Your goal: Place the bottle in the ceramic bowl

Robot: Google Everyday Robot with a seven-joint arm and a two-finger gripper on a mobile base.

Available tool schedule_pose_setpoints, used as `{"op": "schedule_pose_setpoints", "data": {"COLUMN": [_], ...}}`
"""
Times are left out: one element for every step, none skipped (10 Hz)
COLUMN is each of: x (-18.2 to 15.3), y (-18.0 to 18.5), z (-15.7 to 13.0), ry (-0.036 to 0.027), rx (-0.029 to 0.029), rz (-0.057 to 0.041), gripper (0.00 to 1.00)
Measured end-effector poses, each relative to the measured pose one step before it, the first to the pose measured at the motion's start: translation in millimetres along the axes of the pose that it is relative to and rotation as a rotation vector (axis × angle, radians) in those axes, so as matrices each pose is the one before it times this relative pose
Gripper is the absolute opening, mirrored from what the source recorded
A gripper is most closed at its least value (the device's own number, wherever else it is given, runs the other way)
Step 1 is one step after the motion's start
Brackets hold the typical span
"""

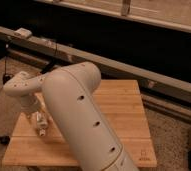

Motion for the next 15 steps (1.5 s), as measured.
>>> {"op": "schedule_pose_setpoints", "data": {"x": [-2.8, -1.17, -1.01, -0.18, 0.53, 0.74, 2.85, 4.23, 3.49, 3.25, 4.09, 2.5, 1.11, -0.97, -2.73], "y": [-0.49, 0.59, -0.72, -0.25, -0.5, 0.19, 3.53, 1.9, 0.01, 0.05, -0.81, -5.19, -7.64, -14.37, -17.77], "z": [5.16, 3.94, 2.86, 2.09, 1.72, -0.72, -7.61, -11.97, -18.36, -15.62, -22.03, -20.15, -14.47, -14.18, -9.11], "ry": [0.0037, 0.00412, 0.00229, 0.00175, -0.00016, -0.00611, -0.01575, -0.01559, -0.02276, -0.01683, -0.02502, -0.02495, -0.01675, -0.01605, -0.01054], "rx": [0.00278, -0.00064, 0.00263, 0.00244, 0.00589, 0.0037, -0.00778, -0.00769, -0.00859, -0.00547, -0.00769, -0.00307, -0.00194, 0.00152, 0.00603], "rz": [0.0024, 0.00175, 0.00209, 0.00043, -0.0024, -0.00337, -0.00877, -0.00959, -0.00588, -0.00518, -0.00236, 0.00604, 0.01228, 0.02323, 0.02972], "gripper": [0.48, 0.38, 0.3, 0.21, 0.08, 0.02, 0.0, 0.0, 0.0, 0.0, 0.0, 0.0, 0.0, 0.0, 0.0]}}
